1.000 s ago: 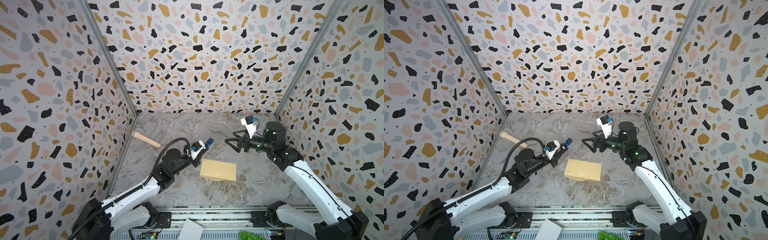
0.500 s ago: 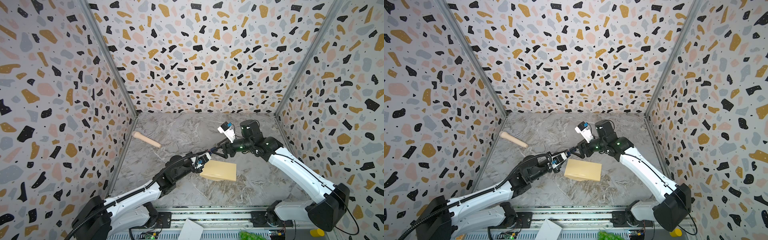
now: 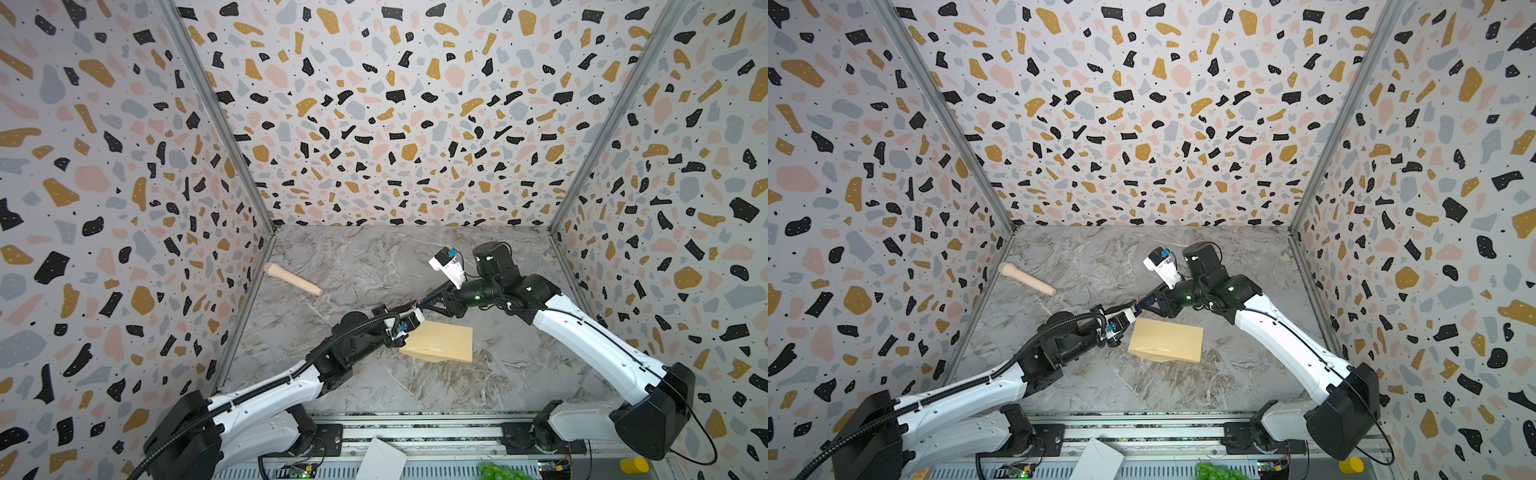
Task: Place the letter into the envelope and seal it
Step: 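Grasp the glue stick cap with right gripper and pull it off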
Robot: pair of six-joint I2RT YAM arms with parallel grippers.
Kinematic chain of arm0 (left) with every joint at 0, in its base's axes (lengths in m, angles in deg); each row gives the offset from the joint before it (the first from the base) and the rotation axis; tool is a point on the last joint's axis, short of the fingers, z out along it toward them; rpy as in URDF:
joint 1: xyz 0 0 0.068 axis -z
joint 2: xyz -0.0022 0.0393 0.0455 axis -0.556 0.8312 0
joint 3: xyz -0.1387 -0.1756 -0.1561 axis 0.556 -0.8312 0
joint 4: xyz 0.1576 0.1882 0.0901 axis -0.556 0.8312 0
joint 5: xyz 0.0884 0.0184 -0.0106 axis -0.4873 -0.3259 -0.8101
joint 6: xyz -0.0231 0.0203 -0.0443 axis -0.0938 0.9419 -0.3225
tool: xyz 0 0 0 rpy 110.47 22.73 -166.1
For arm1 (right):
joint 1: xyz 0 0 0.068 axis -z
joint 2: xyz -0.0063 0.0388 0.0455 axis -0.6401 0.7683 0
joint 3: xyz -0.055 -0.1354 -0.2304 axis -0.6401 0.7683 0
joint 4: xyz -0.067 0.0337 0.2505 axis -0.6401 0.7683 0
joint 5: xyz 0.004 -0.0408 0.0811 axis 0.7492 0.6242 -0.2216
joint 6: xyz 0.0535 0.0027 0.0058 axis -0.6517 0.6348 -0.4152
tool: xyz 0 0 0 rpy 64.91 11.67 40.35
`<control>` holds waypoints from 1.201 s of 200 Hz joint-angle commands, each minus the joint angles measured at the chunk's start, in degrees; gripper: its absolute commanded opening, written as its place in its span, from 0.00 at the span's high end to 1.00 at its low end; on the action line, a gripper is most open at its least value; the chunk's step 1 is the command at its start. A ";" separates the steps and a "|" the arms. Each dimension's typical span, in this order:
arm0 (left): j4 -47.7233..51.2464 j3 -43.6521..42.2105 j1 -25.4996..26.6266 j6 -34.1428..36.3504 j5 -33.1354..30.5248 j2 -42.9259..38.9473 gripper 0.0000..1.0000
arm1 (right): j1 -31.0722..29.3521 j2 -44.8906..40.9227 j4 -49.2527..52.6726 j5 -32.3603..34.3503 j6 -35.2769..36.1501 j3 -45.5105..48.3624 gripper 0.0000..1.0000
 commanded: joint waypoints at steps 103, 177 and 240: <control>-5.55 1.39 0.66 -7.60 2.72 2.19 0.39 | -0.15 -1.47 4.96 -0.38 9.55 -4.74 1.00; -4.49 2.03 0.71 -8.18 4.43 2.53 0.57 | -0.89 -0.44 6.62 -2.98 12.30 -5.25 1.00; -0.63 4.48 0.69 -5.54 8.07 3.05 0.95 | -1.82 0.46 9.73 -3.71 16.69 -5.50 1.00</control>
